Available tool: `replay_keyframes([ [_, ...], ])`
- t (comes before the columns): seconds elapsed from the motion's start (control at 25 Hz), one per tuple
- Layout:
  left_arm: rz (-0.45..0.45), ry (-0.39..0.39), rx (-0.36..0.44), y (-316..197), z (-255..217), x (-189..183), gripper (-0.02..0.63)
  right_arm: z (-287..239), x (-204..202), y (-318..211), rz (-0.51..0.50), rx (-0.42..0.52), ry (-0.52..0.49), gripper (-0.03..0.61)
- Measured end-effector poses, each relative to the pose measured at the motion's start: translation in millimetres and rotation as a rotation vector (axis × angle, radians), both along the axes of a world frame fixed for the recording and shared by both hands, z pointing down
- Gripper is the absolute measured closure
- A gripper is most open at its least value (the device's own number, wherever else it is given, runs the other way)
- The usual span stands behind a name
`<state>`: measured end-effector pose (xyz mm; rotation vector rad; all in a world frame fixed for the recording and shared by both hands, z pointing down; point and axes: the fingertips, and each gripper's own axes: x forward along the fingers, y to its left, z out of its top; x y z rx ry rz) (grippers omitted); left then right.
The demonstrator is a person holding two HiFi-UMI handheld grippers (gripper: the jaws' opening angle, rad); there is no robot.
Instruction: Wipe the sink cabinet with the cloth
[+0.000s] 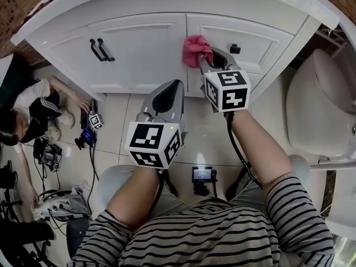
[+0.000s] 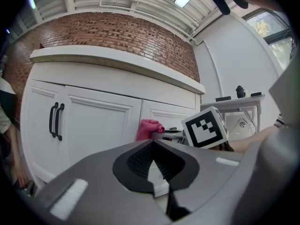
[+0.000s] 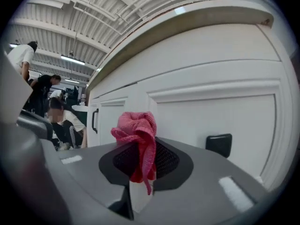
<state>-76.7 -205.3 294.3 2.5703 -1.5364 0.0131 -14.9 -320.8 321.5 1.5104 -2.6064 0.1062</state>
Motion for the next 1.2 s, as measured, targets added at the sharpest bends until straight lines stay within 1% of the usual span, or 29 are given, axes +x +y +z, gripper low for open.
replay_keyframes([
  [0.2, 0.011, 0.005, 0.007, 1, -3, 2, 0.612, 23, 55, -2, 0.103, -0.034, 0.038, 0.514],
  [0.32, 0.023, -0.003, 0.006, 2, -1, 8, 0.612, 42, 91, 2, 0.151, -0.068, 0.073, 0.512],
  [0.4, 0.029, -0.012, 0.004, 2, 1, 12, 0.612, 48, 115, 5, 0.181, -0.074, 0.095, 0.512],
  [0.6, 0.028, -0.035, -0.001, 2, 6, 19, 0.612, 42, 189, 12, 0.295, -0.078, 0.080, 0.512],
  [0.68, 0.029, -0.038, 0.000, 2, 6, 21, 0.612, 40, 214, 19, 0.331, -0.071, 0.093, 0.508],
  [0.76, 0.029, -0.038, 0.000, 3, 6, 23, 0.612, 44, 239, 27, 0.408, -0.070, 0.111, 0.511],
  [0.84, 0.033, -0.034, 0.002, 5, 5, 25, 0.612, 51, 258, 38, 0.476, -0.090, 0.074, 0.512],
  [0.88, 0.036, -0.031, 0.005, 6, 3, 26, 0.612, 53, 256, 43, 0.474, -0.091, 0.048, 0.512],
  [0.92, 0.039, -0.029, 0.010, 7, 1, 26, 0.612, 53, 244, 47, 0.441, -0.080, 0.029, 0.512],
  [0.96, 0.041, -0.027, 0.016, 7, -1, 26, 0.612, 52, 223, 48, 0.382, -0.060, 0.019, 0.512],
  [1.08, 0.042, -0.021, 0.019, 6, -2, 23, 0.612, 55, 130, 45, 0.153, -0.003, 0.017, 0.512],
  [1.12, 0.041, -0.013, 0.014, 6, -2, 21, 0.612, 60, 99, 42, 0.090, 0.007, 0.029, 0.512],
  [1.2, 0.037, 0.007, 0.003, 5, -1, 16, 0.612, 71, 41, 33, -0.002, 0.025, 0.067, 0.512],
])
